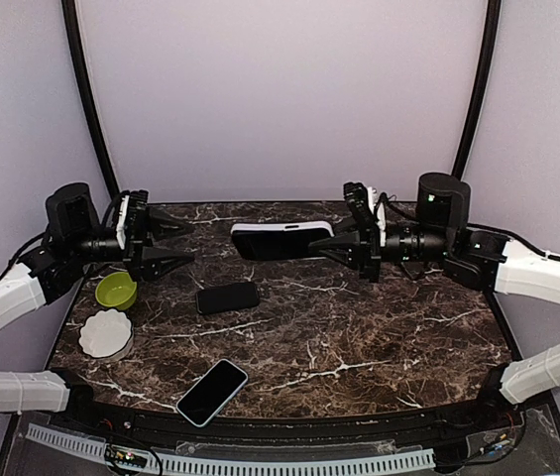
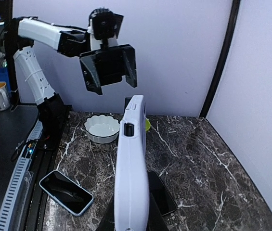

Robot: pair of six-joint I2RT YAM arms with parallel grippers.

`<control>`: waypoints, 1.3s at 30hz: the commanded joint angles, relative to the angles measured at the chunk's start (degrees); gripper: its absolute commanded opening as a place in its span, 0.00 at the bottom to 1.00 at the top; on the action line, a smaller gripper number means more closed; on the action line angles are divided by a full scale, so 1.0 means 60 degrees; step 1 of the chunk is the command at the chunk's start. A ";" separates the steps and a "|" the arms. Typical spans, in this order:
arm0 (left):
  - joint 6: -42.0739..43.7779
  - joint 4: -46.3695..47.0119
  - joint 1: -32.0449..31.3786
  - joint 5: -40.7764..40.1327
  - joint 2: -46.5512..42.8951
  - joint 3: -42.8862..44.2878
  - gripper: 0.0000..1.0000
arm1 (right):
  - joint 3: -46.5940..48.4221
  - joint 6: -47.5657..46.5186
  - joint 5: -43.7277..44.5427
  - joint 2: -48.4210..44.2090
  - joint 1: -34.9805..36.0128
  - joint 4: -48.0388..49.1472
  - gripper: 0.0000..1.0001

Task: Take the phone out of the phone case
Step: Remove the bottom left corner of the phone case, then pass from the right arm to the left

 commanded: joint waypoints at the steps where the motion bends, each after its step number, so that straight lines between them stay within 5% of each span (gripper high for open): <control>1: 0.0666 -0.0611 -0.0369 0.0471 0.0256 -0.0042 0.53 | 0.0005 -0.3332 -0.0188 -0.0427 0.0561 0.0755 0.00; 8: 0.1260 -0.1404 -0.1099 0.0105 0.0540 0.0079 0.41 | 0.0429 -0.4076 -0.0157 0.0066 0.0812 0.0045 0.00; 18: 0.1761 -0.2163 -0.1327 -0.0239 0.0578 0.0145 0.26 | -0.0041 -0.3801 0.0457 0.0277 0.0828 0.1679 0.00; 39: 0.1481 -0.0855 -0.1573 -0.0428 0.0288 -0.0233 0.30 | 0.0269 -0.3097 -0.0595 0.0760 0.0842 0.1537 0.00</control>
